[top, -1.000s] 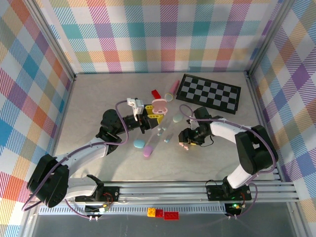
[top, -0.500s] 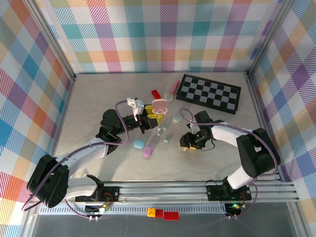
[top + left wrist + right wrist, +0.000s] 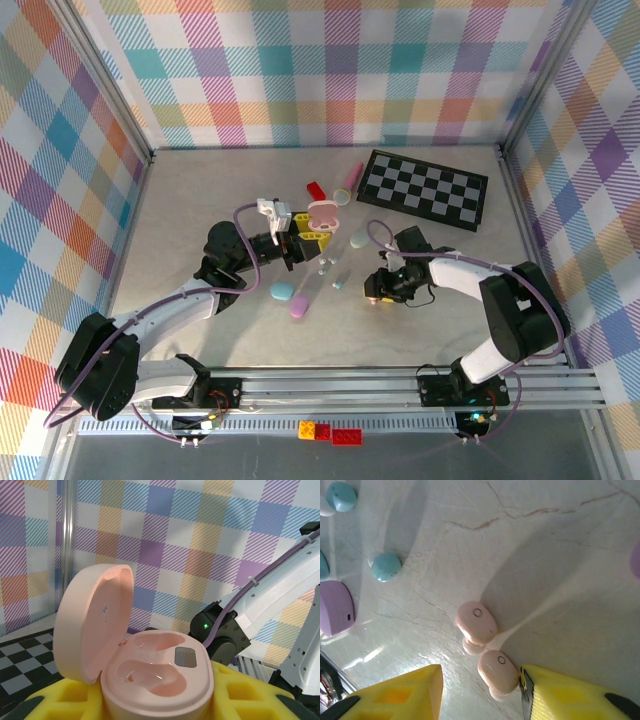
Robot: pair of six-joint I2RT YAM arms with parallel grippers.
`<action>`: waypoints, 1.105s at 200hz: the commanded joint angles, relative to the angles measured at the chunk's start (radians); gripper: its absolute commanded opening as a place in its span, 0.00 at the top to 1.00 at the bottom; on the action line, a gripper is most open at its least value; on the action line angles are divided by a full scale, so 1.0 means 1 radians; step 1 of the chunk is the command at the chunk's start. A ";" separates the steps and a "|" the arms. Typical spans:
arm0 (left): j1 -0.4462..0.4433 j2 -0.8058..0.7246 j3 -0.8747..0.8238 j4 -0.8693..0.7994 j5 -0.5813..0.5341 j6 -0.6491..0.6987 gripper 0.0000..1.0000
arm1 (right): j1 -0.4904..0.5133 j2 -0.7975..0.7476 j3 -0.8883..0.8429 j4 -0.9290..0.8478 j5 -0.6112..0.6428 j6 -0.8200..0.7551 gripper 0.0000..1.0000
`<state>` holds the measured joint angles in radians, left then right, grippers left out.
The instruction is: Insert the wireless bluetooth earbuds into the charging case
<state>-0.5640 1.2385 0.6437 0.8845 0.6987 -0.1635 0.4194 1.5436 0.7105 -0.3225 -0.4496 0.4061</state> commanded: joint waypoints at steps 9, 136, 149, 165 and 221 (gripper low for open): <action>0.015 -0.019 0.004 0.008 0.022 0.012 0.66 | 0.003 0.002 -0.024 0.053 -0.048 0.036 0.56; 0.015 -0.019 -0.004 0.025 0.022 0.010 0.66 | 0.004 -0.004 0.017 0.043 0.007 0.000 0.50; 0.015 -0.020 -0.004 0.021 0.021 0.009 0.66 | 0.007 0.016 0.026 0.048 -0.009 -0.006 0.50; 0.015 -0.020 -0.003 0.019 0.021 0.010 0.66 | 0.017 0.031 0.035 0.051 -0.016 -0.013 0.50; 0.015 -0.012 -0.001 0.019 0.024 0.009 0.66 | 0.033 0.053 0.025 0.061 -0.033 -0.018 0.53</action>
<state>-0.5640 1.2385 0.6437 0.8848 0.6987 -0.1638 0.4446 1.5784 0.7258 -0.2710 -0.4484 0.4095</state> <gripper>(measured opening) 0.373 0.469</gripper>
